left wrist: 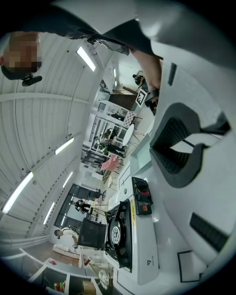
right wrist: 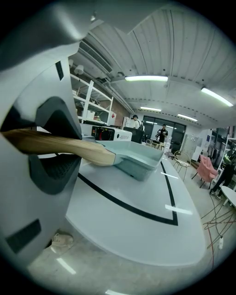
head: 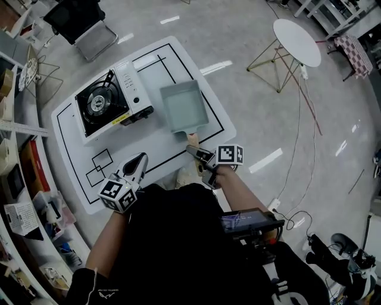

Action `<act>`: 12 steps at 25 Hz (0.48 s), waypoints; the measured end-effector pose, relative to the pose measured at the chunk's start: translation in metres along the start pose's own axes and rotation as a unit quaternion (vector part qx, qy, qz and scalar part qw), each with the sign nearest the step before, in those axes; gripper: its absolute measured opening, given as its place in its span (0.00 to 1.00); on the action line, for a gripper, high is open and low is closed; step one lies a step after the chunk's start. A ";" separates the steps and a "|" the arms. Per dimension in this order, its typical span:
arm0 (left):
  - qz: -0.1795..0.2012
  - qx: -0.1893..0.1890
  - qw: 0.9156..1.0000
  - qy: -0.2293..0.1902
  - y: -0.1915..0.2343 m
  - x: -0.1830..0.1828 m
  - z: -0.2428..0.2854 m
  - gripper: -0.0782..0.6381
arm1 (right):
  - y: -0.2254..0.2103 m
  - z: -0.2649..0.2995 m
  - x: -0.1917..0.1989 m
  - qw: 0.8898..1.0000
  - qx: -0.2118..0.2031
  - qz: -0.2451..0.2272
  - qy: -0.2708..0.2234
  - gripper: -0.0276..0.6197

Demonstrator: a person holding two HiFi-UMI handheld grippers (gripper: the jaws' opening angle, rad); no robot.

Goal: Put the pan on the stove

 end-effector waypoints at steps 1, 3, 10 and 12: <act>0.001 0.000 1.000 -0.001 0.000 0.000 0.000 0.12 | 0.001 0.000 0.000 1.000 -0.003 0.002 -0.004 0.22; 0.003 0.000 1.000 -0.001 0.000 -0.001 0.000 0.12 | 0.002 0.000 0.001 1.000 -0.007 0.003 -0.010 0.22; 0.000 -0.005 1.000 0.000 0.000 0.000 -0.001 0.12 | 0.002 0.001 0.001 1.000 -0.012 0.000 -0.016 0.22; 0.000 -0.005 1.000 -0.002 0.001 0.000 0.000 0.12 | 0.002 0.001 0.002 1.000 -0.014 0.003 -0.018 0.22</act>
Point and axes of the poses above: the fingertips, and each gripper's own axes: z forward along the fingers, y to its left, x out of its underside, the point moved 7 cm from there along -z, backward along the fingers, and after that the axes turned 6 degrees about -z, right-handed, at the moved point
